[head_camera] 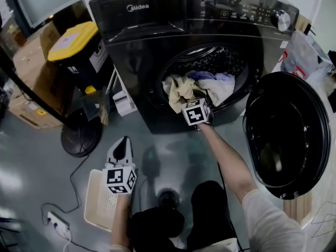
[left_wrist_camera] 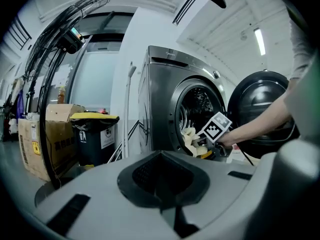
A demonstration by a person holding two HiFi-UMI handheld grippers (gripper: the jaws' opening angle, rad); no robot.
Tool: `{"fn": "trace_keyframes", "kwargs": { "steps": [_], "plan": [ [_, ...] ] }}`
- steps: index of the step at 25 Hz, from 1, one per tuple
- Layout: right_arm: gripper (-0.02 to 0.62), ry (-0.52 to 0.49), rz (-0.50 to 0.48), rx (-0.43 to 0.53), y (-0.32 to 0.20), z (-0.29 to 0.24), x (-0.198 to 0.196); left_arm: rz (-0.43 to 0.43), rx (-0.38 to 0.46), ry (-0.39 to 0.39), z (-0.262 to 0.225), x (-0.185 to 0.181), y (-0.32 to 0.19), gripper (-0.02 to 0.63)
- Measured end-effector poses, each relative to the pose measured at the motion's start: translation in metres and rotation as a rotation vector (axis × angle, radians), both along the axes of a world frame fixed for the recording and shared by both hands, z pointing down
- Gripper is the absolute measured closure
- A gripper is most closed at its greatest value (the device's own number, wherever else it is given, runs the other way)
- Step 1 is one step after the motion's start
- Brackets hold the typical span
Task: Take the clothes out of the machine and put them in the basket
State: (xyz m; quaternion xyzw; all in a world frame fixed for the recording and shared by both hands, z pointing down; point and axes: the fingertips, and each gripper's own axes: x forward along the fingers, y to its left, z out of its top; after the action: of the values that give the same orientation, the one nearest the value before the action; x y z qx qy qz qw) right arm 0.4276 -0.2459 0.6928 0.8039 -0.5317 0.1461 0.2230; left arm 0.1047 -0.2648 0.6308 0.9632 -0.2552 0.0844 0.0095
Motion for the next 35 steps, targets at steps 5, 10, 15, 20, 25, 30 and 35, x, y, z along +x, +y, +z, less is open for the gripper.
{"fn": "trace_keyframes", "kwargs": {
  "steps": [5, 10, 15, 20, 25, 30, 35],
  "plan": [
    [0.446, 0.067, -0.019, 0.021, 0.005, -0.017, -0.009, 0.000, -0.002, 0.009, -0.002, -0.004, 0.001, 0.588],
    [0.456, 0.070, -0.034, 0.101, 0.014, -0.046, -0.020, -0.004, 0.011, 0.017, -0.013, -0.007, 0.003, 0.588],
    [0.457, 0.095, -0.057, 0.164, 0.031, -0.084, -0.032, -0.001, 0.033, 0.022, -0.030, -0.008, 0.008, 0.588],
    [0.459, 0.132, -0.079, 0.260, 0.051, -0.140, -0.039, 0.002, 0.053, 0.038, -0.048, -0.001, 0.009, 0.588],
    [0.459, 0.177, -0.109, 0.346, 0.071, -0.194, -0.044, 0.007, 0.064, 0.043, -0.058, 0.008, 0.014, 0.588],
    [0.460, 0.208, -0.120, 0.399, 0.094, -0.233, -0.054, 0.004, 0.070, 0.051, -0.069, 0.006, 0.016, 0.588],
    [0.460, 0.244, -0.148, 0.419, 0.121, -0.254, -0.073, -0.017, 0.079, 0.073, -0.085, 0.001, 0.013, 0.588]
  ]
}}
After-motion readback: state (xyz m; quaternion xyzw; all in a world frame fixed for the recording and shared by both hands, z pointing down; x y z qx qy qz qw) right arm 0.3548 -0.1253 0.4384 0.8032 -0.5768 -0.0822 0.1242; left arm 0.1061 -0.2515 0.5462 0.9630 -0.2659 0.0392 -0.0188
